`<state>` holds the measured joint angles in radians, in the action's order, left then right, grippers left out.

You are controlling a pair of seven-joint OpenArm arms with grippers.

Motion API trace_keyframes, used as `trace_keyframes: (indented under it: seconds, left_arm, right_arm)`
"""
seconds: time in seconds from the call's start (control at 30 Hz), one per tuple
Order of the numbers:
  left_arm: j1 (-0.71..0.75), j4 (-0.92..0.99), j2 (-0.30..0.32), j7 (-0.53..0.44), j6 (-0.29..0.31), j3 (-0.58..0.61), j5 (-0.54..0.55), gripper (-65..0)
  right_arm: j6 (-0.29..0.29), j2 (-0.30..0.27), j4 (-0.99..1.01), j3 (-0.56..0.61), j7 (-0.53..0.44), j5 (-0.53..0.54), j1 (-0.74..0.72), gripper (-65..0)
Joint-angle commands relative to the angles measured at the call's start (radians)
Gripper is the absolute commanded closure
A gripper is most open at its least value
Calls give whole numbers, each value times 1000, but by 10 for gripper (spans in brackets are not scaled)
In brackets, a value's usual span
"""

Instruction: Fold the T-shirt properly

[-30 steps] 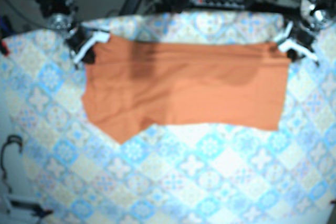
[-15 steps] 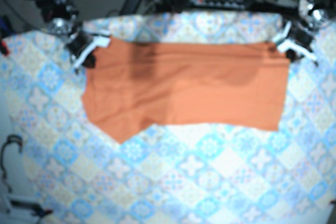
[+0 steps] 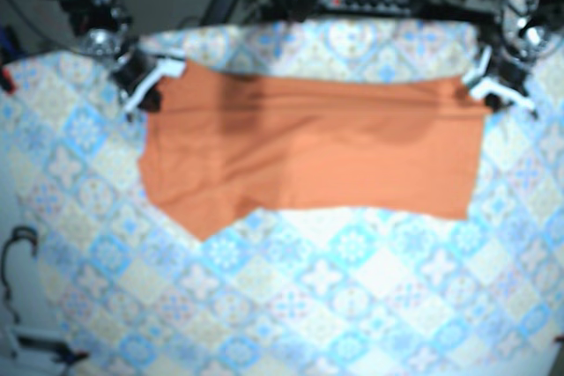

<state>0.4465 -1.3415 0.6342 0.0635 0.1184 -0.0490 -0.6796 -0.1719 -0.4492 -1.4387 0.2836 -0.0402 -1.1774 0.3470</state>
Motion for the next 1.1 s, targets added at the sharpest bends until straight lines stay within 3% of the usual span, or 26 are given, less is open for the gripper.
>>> trace_keyframes:
  seconds: [0.0, 0.27, 0.93, 1.07]
  left_arm:
    - [-4, -10, 23, 6, -21, -9, 1, 0]
    - [-13, -10, 23, 2, -21, -9, 1, -31]
    - [-56, -11, 23, 3, -19, 42, -1, -34]
    - [-56, -11, 23, 3, -19, 42, -1, -118]
  right_arm:
    - [18, -15, -10, -7, 4, 0, -6, 0]
    - [18, -15, -10, -7, 4, 0, -6, 0]
    - [18, -15, -10, -7, 4, 0, -2, 0]
    - [18, -15, -10, -7, 4, -2, -2, 0]
